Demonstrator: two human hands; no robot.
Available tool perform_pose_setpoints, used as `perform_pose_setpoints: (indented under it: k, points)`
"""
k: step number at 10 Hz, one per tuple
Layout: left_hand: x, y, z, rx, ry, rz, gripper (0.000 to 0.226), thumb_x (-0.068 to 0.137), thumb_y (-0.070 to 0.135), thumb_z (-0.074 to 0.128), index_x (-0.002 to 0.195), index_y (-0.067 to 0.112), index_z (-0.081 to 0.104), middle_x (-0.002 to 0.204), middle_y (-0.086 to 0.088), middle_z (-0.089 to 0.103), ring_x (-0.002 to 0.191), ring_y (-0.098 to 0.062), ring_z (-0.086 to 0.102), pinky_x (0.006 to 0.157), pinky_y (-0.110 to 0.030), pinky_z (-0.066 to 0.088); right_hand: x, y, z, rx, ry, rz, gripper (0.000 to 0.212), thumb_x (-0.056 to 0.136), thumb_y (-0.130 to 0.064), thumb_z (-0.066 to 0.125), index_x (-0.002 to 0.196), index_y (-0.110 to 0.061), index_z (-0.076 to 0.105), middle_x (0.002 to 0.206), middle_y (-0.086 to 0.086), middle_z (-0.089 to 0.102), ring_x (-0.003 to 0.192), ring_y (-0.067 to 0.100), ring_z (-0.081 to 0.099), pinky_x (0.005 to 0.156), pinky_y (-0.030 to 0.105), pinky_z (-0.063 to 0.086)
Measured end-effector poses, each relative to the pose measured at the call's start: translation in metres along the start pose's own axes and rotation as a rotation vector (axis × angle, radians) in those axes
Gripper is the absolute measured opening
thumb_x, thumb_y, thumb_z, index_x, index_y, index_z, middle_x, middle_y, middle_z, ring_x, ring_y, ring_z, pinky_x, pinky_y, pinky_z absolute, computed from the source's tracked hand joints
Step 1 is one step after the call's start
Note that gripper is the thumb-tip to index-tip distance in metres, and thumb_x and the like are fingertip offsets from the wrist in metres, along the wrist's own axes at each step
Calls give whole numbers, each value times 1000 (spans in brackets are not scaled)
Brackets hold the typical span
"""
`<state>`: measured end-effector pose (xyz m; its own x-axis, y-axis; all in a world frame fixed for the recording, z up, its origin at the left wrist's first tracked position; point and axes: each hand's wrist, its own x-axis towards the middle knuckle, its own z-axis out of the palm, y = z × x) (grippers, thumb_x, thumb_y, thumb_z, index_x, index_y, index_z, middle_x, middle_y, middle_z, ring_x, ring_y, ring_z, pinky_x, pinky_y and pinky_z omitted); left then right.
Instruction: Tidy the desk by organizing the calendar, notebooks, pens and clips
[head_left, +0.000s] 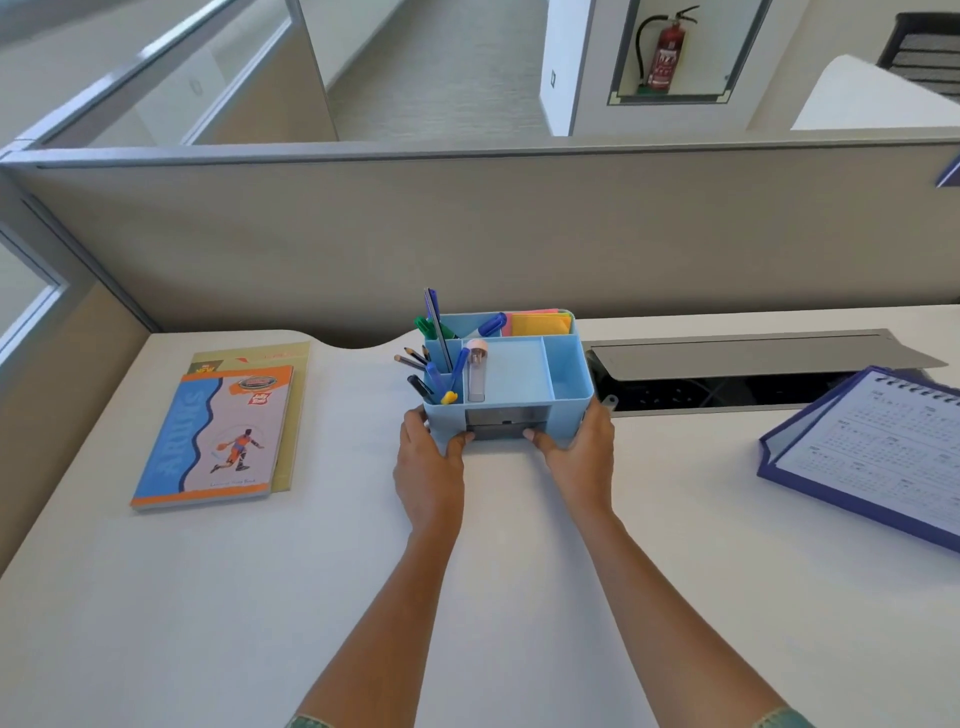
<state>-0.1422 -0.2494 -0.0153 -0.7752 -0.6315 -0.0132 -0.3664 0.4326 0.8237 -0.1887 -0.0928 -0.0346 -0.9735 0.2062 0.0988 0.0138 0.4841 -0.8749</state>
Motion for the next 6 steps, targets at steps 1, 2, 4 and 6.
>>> perform_pose_setpoints:
  k: [1, 2, 4, 6]
  points:
    - [16, 3, 6, 9, -4, 15, 47, 85, 30, 70, 124, 22, 45, 128, 3, 60, 110, -20, 59, 85, -30, 45, 15, -1, 7, 26, 8, -26, 82, 64, -32, 86, 130, -20, 40, 123, 2, 50, 115, 20, 48, 89, 35, 52]
    - [25, 5, 10, 14, -6, 34, 47, 86, 31, 69, 124, 21, 45, 128, 3, 59, 110, -20, 59, 82, -28, 43, 25, -1, 13, 21, 13, -34, 82, 64, -32, 86, 130, -20, 40, 123, 0, 50, 115, 20, 47, 90, 39, 52]
    - [32, 1, 15, 138, -29, 41, 51, 90, 36, 63, 133, 22, 40, 134, 2, 56, 114, -22, 58, 89, -36, 47, 25, 3, 18, -9, 25, -16, 88, 66, -34, 85, 137, -21, 34, 130, 3, 48, 120, 19, 46, 95, 40, 51]
    - [-15, -25, 14, 572, -30, 211, 58, 101, 42, 30, 150, 13, 22, 154, -2, 34, 141, -19, 33, 115, -44, 19, -16, -2, 12, -186, 30, 43, 90, 83, -39, 68, 149, -15, 12, 152, 8, 29, 139, 23, 31, 106, 39, 43]
